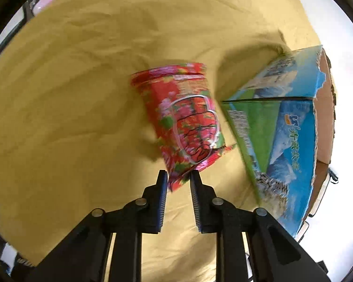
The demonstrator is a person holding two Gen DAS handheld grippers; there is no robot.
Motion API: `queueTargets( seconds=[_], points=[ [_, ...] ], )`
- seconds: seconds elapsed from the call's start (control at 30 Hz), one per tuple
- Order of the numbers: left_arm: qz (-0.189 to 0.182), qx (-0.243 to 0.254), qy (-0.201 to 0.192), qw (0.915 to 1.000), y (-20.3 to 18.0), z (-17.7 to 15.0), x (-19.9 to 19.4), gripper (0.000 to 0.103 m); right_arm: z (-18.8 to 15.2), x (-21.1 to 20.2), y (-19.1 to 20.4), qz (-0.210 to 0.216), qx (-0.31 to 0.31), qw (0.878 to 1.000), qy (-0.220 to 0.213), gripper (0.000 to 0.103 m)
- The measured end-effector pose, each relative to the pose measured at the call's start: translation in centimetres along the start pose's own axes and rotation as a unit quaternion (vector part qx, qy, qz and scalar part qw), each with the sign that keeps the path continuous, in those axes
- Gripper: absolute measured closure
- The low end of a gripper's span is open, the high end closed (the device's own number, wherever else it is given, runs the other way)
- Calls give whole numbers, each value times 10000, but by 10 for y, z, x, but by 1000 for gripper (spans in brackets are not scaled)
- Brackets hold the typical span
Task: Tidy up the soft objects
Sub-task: 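Move the left tool to the red snack bag and grasp it, then grasp the blue drink pouch with the right tool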
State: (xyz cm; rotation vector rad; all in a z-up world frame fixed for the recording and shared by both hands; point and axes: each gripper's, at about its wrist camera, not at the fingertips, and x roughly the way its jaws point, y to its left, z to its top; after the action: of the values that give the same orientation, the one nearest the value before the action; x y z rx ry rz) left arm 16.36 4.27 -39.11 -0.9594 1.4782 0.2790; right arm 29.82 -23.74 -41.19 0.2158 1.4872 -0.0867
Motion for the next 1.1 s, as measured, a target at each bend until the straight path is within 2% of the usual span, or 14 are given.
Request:
queueTargets(
  seconds=[0.13, 0.2, 0.23, 0.27, 0.37, 0.47, 0.5, 0.63, 0.73, 0.83, 0.9, 0.93, 1.0, 1.1],
  points=[
    [261, -71, -66, 9996, 9, 39, -28, 76, 2, 1, -1, -4, 91, 9999, -48, 0],
    [507, 78, -253, 9984, 0, 44, -31, 61, 1, 3, -6, -31, 215, 9998, -3, 0],
    [658, 139, -306, 9973, -6, 55, -28, 55, 1, 2, -9, -59, 254, 9997, -21, 0],
    [851, 184, -311, 9957, -12, 58, -23, 45, 1, 2, -12, -126, 298, 9995, -58, 0],
    [1179, 294, -62, 9926, -23, 67, 1, 42, 0, 2, -23, -503, 354, 9980, -157, 0],
    [1306, 442, -92, 9904, -31, 69, 13, 25, -1, 6, -35, -706, 387, 9967, -118, 0],
    [1393, 522, -140, 9888, -37, 70, 17, 23, -1, 9, -39, -703, 418, 9966, -67, 0],
    [1412, 452, -87, 9889, -42, 75, 21, 22, -6, 11, -49, -645, 468, 9968, -30, 0],
    [1317, 472, -115, 9901, -58, 88, 30, 24, -8, 12, -50, -584, 455, 9973, -29, 0],
    [1224, 520, -182, 9909, -62, 87, 31, 24, -10, 15, -47, -535, 424, 9977, -9, 0],
    [1303, 526, 1, 9901, -64, 91, 47, 24, -9, 17, -45, -542, 377, 9978, 39, 0],
    [1284, 471, 79, 9906, -63, 91, 53, 26, -10, 19, -43, -541, 361, 9979, 64, 0],
    [1336, 529, -217, 9894, -70, 91, 55, 45, -10, 19, -41, -559, 331, 9979, 78, 0],
    [1411, 816, -186, 9865, -70, 82, 53, 53, -10, 19, -40, -573, 264, 9980, 98, 0]
  ],
)
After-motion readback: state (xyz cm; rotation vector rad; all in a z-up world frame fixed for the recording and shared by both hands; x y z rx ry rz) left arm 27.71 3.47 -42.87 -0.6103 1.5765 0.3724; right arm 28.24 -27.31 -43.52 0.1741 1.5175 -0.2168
